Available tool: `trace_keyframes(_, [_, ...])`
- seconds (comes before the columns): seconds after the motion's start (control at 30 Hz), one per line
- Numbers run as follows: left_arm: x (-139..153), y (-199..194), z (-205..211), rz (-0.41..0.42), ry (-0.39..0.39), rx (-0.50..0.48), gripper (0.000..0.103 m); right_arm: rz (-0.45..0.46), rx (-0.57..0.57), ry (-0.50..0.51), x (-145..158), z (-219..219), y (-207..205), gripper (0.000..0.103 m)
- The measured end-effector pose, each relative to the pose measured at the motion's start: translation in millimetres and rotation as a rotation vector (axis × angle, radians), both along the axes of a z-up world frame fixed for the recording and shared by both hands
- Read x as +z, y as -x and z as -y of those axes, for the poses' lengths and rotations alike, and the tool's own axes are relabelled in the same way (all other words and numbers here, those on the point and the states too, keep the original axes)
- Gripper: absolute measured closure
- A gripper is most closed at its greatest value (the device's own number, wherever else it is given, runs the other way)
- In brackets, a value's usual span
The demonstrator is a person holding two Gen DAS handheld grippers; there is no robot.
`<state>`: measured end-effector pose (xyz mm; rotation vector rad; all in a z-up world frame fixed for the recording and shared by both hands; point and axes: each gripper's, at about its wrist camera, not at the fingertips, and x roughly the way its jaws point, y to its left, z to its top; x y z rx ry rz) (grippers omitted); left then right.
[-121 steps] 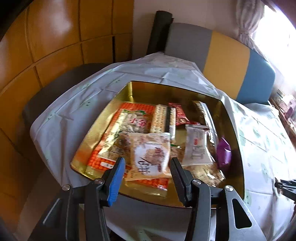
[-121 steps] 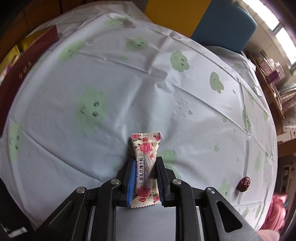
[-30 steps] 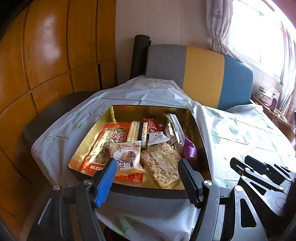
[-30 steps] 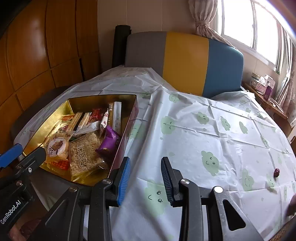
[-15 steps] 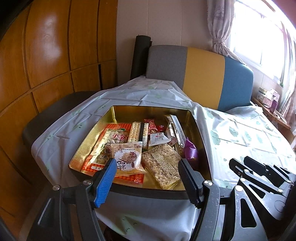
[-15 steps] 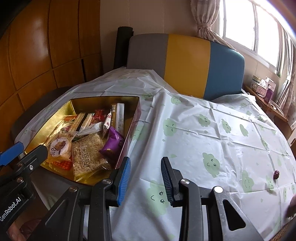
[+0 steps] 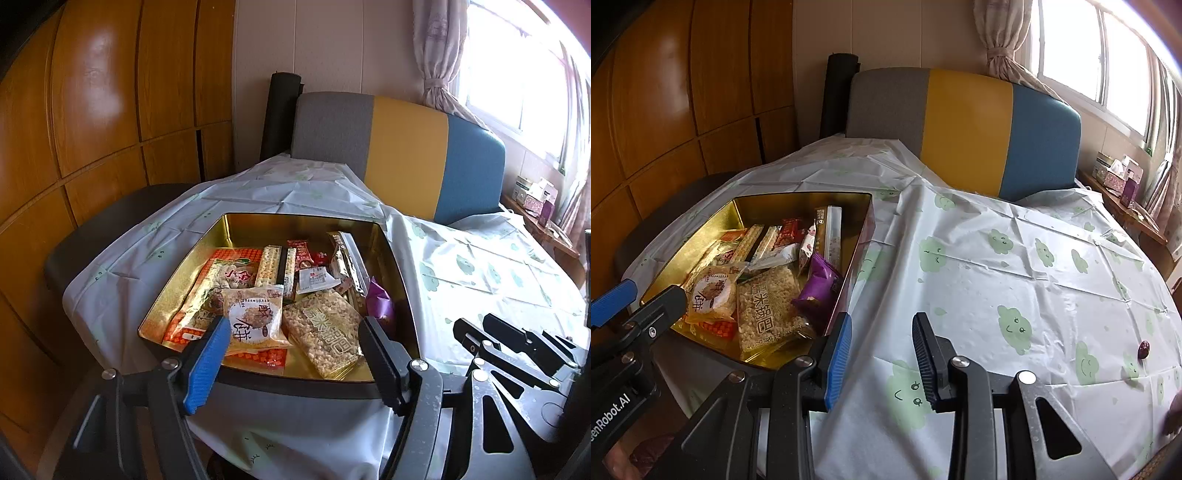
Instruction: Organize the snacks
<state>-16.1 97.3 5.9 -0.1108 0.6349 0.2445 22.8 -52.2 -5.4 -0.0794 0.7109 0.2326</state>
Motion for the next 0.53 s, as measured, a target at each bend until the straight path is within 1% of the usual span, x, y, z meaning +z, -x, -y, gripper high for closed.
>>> trace_keyframes(0.33, [-0.1,-1.0,0.6,-0.005,0.006,0.003,0.029,-0.003,0.002,-0.001,-0.8,-0.1,-0.8,0.069])
trace_keyframes(0.53, [-2.3,-1.9,3.0,-0.001,-0.005,-0.003,0.029,-0.008,0.003,0.0,-3.2,1.0,-1.6,0.068])
